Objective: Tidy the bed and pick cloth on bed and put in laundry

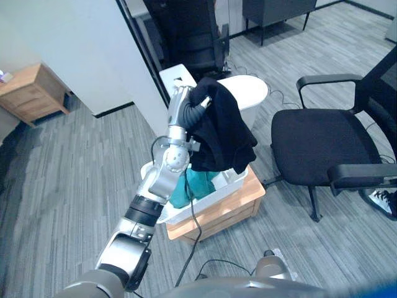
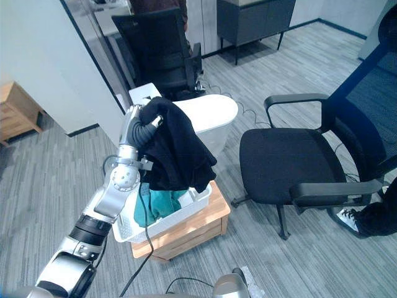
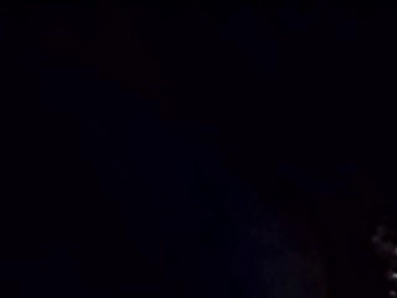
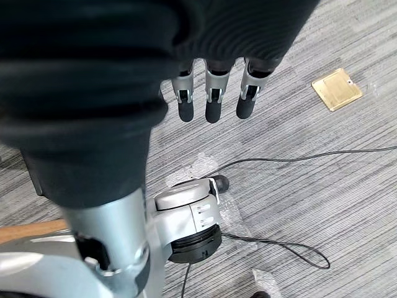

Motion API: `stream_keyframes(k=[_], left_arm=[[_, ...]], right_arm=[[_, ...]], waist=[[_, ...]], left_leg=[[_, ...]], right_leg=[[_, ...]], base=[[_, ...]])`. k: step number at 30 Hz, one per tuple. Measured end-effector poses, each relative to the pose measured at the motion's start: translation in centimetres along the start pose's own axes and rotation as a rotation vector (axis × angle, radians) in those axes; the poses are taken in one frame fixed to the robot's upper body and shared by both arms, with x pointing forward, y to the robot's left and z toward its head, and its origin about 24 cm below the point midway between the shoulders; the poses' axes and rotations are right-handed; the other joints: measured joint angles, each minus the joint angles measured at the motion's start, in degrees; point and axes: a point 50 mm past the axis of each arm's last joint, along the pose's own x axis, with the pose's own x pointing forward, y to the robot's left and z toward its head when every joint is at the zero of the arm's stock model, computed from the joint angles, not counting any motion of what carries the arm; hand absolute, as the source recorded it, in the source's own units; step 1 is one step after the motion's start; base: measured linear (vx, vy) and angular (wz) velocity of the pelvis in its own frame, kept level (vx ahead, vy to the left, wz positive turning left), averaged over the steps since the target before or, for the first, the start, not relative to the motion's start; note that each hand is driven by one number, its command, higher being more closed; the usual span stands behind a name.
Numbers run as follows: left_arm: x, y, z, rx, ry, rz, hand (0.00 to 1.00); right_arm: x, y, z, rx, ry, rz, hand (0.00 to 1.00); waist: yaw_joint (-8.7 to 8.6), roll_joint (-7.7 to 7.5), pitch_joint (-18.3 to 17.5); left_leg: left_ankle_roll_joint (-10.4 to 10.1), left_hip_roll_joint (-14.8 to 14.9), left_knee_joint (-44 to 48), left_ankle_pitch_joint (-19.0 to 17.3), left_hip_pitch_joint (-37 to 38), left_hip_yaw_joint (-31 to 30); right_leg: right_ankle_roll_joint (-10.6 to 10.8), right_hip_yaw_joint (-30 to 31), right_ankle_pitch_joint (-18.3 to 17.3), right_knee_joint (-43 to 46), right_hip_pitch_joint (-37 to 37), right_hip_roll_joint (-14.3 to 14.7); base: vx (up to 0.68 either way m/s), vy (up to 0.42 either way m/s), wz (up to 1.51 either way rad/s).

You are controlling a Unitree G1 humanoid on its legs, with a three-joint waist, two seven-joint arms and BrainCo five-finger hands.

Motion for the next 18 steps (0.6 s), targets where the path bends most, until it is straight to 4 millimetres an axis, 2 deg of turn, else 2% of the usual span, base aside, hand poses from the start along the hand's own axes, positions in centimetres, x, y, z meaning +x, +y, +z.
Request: stream_keyframes(k=[4,11,13,18], left_arm=[[-0.2,-0.4,-1.4,0.031,0.08,-0.016,1.0],[0.4,1.1,-3.0,0.063,0.174,0.048,1.0],[0.6,1.3,-3.0,0.067,0.183,0.054,1.0],[0.6,1.2,-3.0,0.069,0.183,0.045,1.0]], right_arm=[[0.0,0.1,0.7,-0.013,-0.029,-0.007,0.0],[0.0,0.2,1.5,-0.011,-0.064,-0.006,0.0],[0.0,0.3,1.6,0.006,-0.069,-0.005,0.0],[0.0,0.6,2.4,0.007,-0.096,0.007,0.0]], waist=[[-0.01,-0.18,0.12],[0.19,-0.57,0.44],[0.35,-0.64,0.53],[1.04,-1.23,3.31]], left_leg=[[0.0,-0.08,0.03,0.02,-1.56,0.08],[-0.01,0.03,0.05,0.05,-2.38,0.03],[-0.03,0.0,0.04,0.08,-3.32,0.01],[-0.02,-0.03,0.03,0.34,-3.96,-0.01]], right_leg=[[-0.01,0.02,0.0,0.22,-1.7,-0.08],[-0.15,-0.04,-0.09,0.38,-2.53,-0.05],[-0.15,-0.12,-0.09,0.75,-3.6,-0.09],[-0.17,-0.15,-0.11,1.44,-4.48,-0.14]], base=[[0.0,0.0,0.0],[0.01,0.0,0.0],[0.0,0.0,0.0],[-0.01,0.0,-0.01]])
